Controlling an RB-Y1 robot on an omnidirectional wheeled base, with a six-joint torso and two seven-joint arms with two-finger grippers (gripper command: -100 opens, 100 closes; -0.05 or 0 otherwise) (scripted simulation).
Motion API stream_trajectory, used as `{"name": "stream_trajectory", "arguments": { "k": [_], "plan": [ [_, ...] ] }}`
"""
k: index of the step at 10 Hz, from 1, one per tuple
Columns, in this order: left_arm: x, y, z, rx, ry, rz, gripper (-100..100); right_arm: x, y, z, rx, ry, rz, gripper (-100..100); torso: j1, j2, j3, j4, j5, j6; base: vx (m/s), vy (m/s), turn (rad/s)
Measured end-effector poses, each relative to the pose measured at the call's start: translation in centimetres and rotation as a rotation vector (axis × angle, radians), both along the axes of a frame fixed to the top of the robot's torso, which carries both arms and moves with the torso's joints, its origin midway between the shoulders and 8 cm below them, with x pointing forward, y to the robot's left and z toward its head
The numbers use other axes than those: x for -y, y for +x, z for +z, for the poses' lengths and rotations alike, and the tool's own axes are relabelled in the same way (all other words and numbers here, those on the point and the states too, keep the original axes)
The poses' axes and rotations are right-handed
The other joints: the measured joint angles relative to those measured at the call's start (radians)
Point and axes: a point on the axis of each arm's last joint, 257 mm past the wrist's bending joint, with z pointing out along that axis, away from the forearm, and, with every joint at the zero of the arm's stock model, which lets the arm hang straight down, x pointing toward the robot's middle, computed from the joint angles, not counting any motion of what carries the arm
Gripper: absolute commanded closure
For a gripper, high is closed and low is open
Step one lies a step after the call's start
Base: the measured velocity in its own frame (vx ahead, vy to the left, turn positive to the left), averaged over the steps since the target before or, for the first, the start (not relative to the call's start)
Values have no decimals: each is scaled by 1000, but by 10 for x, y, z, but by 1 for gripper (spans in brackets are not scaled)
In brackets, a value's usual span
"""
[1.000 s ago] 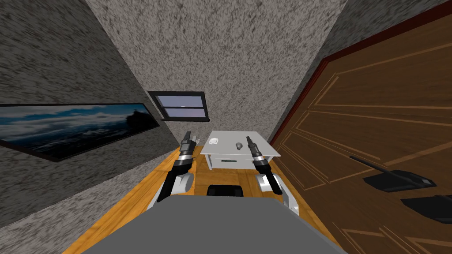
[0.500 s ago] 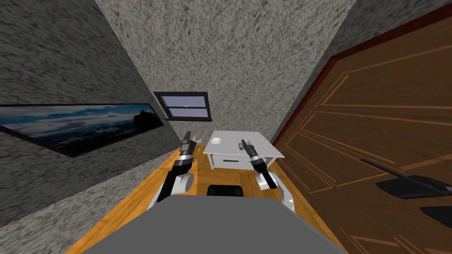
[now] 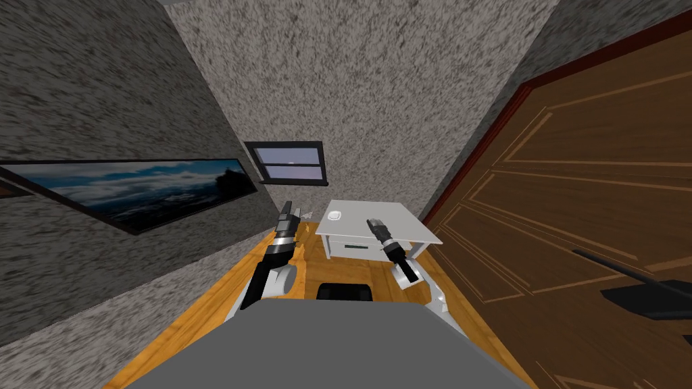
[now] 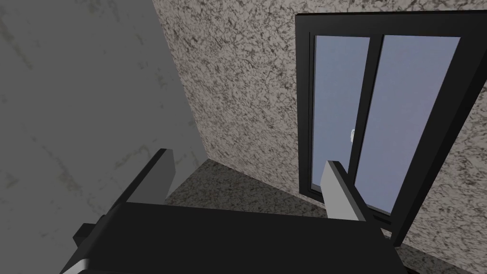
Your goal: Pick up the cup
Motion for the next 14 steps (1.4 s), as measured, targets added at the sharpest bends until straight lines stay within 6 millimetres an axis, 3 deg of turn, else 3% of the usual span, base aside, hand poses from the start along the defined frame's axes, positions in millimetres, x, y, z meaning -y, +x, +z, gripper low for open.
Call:
{"name": "stream_trajectory", "arguments": {
  "k": [6,8,14],
  "plan": [
    [0,0,0,0,0,0,0,22,6,-73,-105,-318,-8,-100,-2,0,0,0,0,0,15,47,52],
    [0,0,0,0,0,0,0,39,4,-103,-145,-455,-4,-100,-1,-1,-1,0,0,0,31,53,64],
    [0,0,0,0,0,0,0,83,0,-167,-238,-774,6,-100,-3,-1,-1,0,-1,1,36,35,54]
  ]
}}
